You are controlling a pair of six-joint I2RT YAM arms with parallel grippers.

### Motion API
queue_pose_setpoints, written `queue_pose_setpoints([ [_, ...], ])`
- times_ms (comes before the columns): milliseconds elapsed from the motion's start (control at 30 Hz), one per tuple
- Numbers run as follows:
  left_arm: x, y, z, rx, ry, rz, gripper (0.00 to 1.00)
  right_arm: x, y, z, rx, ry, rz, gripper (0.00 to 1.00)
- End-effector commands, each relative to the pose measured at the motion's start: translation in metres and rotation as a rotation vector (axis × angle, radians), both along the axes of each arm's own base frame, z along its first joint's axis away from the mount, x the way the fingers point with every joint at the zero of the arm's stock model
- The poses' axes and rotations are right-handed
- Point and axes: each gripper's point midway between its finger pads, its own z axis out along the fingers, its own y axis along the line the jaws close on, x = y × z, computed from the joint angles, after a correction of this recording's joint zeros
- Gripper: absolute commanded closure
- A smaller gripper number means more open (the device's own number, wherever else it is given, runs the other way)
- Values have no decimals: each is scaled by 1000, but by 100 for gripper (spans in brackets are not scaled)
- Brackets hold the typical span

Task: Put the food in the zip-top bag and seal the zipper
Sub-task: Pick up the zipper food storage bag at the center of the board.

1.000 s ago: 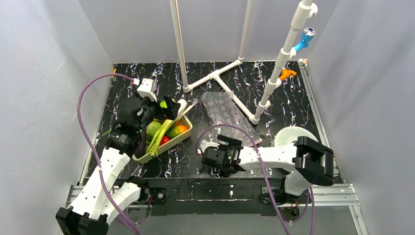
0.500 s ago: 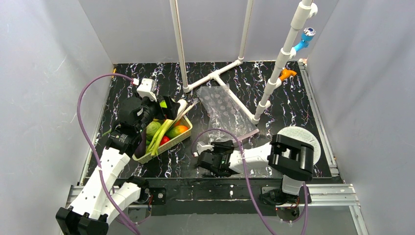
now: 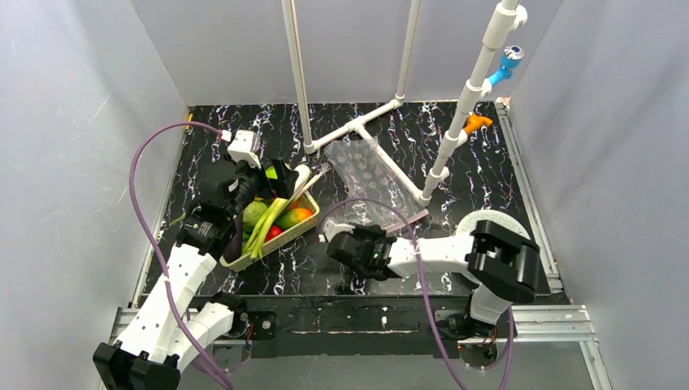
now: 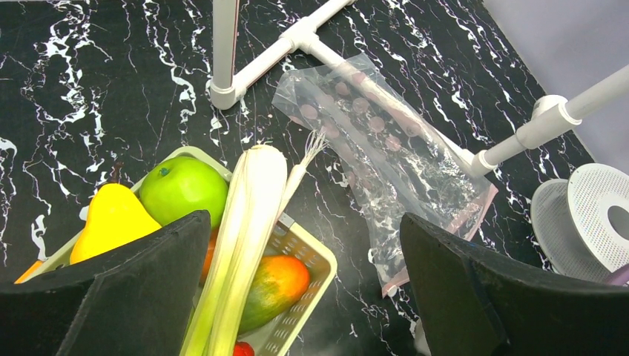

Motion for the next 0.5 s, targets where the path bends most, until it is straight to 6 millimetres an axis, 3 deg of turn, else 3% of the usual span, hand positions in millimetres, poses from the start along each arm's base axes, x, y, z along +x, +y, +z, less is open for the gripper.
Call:
queue_pose_setpoints([
  [0,0,1,20,-12,-40,10,0,13,-10,17,73,88,-51,99],
  [67,0,1,21,-12,-43,11,0,18,-28,15,-18,58,-70,99],
  [133,0,1,22,-15,-43,9,0,16,-38,12,-62,68,-72,84],
  [200,-1,0,22,-19,-42,4,0,19,-41,23,1,56,-143,65],
  [333,-1,-1,23,-23,-42,2,1,23,-37,55,345,120,-364,43],
  [467,-1,0,23,-22,-44,6,0,21,-43,69,799,222,-675,20],
])
